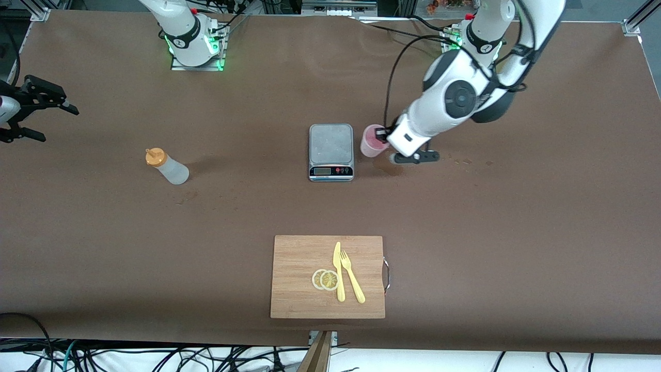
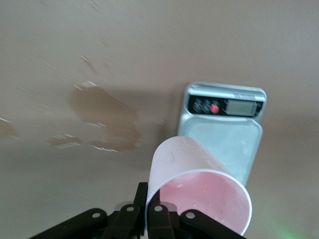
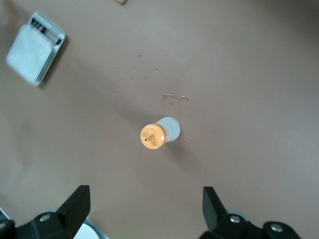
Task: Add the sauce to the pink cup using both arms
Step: 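Carry the pink cup onto the scale while the right gripper reaches the bottle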
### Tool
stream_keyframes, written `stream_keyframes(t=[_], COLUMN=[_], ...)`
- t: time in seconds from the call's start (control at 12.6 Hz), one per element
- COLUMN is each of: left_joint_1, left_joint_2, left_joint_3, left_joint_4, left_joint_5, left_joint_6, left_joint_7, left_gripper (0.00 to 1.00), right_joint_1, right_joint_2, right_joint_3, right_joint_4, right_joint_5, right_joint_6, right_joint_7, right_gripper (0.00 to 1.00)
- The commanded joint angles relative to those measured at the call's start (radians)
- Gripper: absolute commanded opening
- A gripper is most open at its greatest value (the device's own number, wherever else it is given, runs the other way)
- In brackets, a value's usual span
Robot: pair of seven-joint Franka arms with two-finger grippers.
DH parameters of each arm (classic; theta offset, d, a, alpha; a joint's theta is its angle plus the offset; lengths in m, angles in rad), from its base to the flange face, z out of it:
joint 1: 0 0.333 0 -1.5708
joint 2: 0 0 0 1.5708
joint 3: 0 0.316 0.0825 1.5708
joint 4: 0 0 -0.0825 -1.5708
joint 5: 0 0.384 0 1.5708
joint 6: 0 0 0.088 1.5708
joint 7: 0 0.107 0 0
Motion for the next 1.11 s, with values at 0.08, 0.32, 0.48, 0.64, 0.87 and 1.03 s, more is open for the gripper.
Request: stream_keyframes(t=[0.08, 0.32, 0.48, 0.64, 0.87, 1.03], left_joint_1=[-0.115, -0.168, -0.197, -0.238, -0.246, -0.242], left_joint_2=[0.085, 0.197, 0.242, 0.247, 0.244, 0.234], left_joint_3=[0.013, 0.029, 0.051, 0.086, 0.089, 0.086], left_joint_4=[0.016, 0.082, 0.115, 0.129, 0.140, 0.151], left_joint_5=[0.052, 0.181, 0.242, 0.259, 0.259, 0.253], left_joint_6=[0.091, 0.133, 0.133, 0.133, 0.133, 0.123], left_joint_7=[-0.134, -0.272, -0.326, -0.351, -0.375, -0.382], left_gripper=[0.00, 0.00, 0.00, 0.00, 0.99, 1.00], right_joint_1=[-0.085, -0.140, -0.178, -0.207, -0.224, -0.227], right_joint_2=[0.092, 0.167, 0.222, 0.287, 0.388, 0.459], right_joint_3=[-0.014, -0.017, -0.017, -0.017, -0.017, -0.017], right_joint_4=[0.011, -0.015, -0.040, -0.045, -0.075, -0.089], right_joint_5=[0.124, 0.208, 0.280, 0.365, 0.510, 0.586], right_joint_6=[-0.034, -0.025, -0.020, -0.020, -0.020, -0.028], right_joint_7=[-0.333, -0.568, -0.767, -0.936, -1.157, -1.319], right_gripper=[1.00, 1.00, 1.00, 1.00, 1.00, 1.00])
